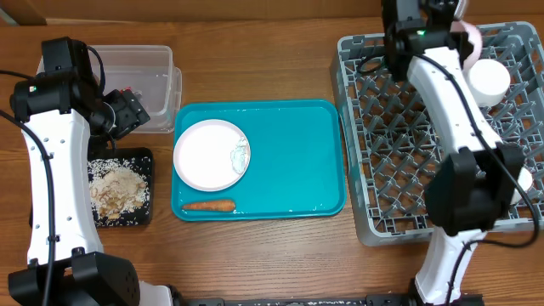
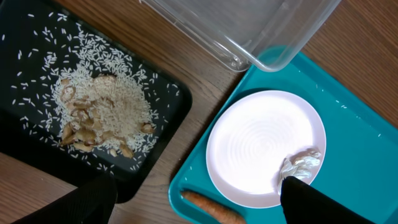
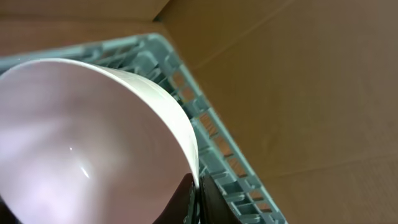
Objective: Sort waste into correct bins and load items into the dishwasher
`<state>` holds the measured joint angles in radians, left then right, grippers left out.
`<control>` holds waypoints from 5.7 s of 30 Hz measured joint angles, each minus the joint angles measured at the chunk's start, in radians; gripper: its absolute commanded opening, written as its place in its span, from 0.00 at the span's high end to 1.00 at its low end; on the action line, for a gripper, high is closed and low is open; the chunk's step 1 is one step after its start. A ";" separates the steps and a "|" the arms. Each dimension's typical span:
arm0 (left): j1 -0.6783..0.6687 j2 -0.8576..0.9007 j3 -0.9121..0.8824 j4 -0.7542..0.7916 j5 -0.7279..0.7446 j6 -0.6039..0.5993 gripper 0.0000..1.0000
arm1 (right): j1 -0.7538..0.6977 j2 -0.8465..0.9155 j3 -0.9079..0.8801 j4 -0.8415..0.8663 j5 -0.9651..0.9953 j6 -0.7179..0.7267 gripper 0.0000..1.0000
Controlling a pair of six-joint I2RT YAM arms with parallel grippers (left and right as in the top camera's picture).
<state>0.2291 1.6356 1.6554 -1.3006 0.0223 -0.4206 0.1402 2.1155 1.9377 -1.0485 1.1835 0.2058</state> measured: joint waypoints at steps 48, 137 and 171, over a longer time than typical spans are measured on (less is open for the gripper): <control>0.000 0.000 0.000 -0.005 0.004 0.001 0.09 | 0.149 -0.068 0.020 -0.340 -0.915 0.105 0.53; -0.409 0.403 0.256 0.057 -0.090 0.003 0.96 | -0.211 -0.226 0.045 -0.488 -1.295 -0.079 0.47; -0.296 0.427 0.494 -0.268 -0.018 0.012 0.34 | -0.175 -0.226 0.045 -0.384 -1.426 -0.133 0.37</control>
<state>-0.0673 2.0628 2.1494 -1.5684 0.0044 -0.4088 -0.0345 1.8896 1.9823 -1.4326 -0.2428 0.0731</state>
